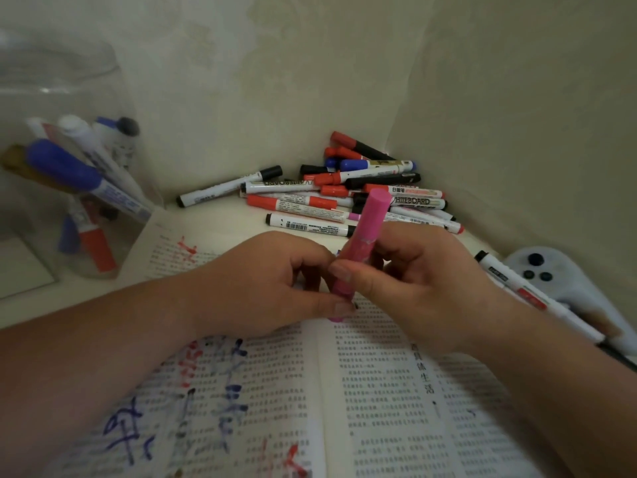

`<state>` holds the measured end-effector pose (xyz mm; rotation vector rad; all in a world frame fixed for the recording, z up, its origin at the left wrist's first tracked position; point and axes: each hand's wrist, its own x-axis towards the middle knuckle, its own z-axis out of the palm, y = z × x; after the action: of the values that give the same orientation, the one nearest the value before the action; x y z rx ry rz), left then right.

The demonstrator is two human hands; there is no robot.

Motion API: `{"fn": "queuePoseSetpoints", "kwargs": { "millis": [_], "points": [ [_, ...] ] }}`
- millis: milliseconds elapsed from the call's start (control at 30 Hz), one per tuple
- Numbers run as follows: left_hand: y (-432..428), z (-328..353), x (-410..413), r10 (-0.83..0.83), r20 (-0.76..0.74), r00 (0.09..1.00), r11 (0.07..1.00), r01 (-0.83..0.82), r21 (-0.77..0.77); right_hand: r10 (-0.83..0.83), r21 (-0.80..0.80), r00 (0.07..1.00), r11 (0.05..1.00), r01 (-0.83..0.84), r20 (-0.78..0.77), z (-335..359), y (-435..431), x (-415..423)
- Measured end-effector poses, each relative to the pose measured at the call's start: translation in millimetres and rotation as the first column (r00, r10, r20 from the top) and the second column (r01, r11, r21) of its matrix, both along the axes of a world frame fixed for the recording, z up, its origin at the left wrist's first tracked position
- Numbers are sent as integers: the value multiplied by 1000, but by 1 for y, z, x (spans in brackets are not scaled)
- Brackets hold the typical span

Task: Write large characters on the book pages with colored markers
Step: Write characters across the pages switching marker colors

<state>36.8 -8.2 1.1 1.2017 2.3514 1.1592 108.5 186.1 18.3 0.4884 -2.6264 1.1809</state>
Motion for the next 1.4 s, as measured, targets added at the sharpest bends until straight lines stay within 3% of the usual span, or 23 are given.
{"fn": "queuePoseSetpoints", "kwargs": {
  "millis": [100, 267, 367, 433, 500, 567, 633, 700, 767, 867, 967, 1033, 1200, 1400],
  "points": [
    [0, 0, 0, 9, 14, 1000, 1000, -9, 9, -14, 15, 1000, 1000, 15, -11, -2, 0, 0],
    [-4, -3, -7, -3, 63, 998, 998, -1, 59, 29, 182, 1000, 983, -28, -6, -7, 0, -2],
    [-7, -7, -10, -85, 288, 954, 954, -6, 301, -47, 44, 990, 998, 41, 134, 0, 2, 0],
    [-7, -6, -10, -68, 319, 945, 898, -81, 432, -39, 53, 969, 998, 27, 243, 6, 4, 2],
    [-6, -3, -8, 43, 159, 986, 897, -108, 428, -11, 33, 930, 999, -1, 368, 8, 8, 2],
    [-5, 0, -6, 145, -132, 981, 949, -101, 298, 22, -70, 911, 998, 8, 412, 8, 15, -1],
    [-2, 1, -3, 115, -457, 882, 989, -60, 134, 78, -215, 919, 977, 7, 386, 10, 24, -5],
    [3, 1, -1, 51, -578, 814, 999, -42, 29, 177, -397, 923, 917, -28, 343, 11, 32, -6],
    [7, 0, 2, 83, -536, 840, 996, -85, 20, 275, -586, 921, 808, -67, 274, 11, 36, -7],
    [9, -2, 7, 123, -385, 915, 992, -114, 46, 295, -679, 944, 724, -120, 148, 10, 29, -6],
    [8, -1, 9, 124, -282, 951, 990, -102, 93, 243, -680, 969, 719, -145, 51, 8, 18, -6],
    [7, 1, 7, 139, -297, 945, 987, -106, 123, 202, -669, 979, 730, -142, 13, 9, 14, -5],
    [10, 10, 16, 160, -262, 952, 971, -104, 215, 141, -655, 988, 753, -67, 62, 5, 8, -5],
    [9, 10, 16, 128, -201, 971, 982, -96, 161, 116, -677, 992, 734, -57, 42, 2, 5, -4]
  ]
}}
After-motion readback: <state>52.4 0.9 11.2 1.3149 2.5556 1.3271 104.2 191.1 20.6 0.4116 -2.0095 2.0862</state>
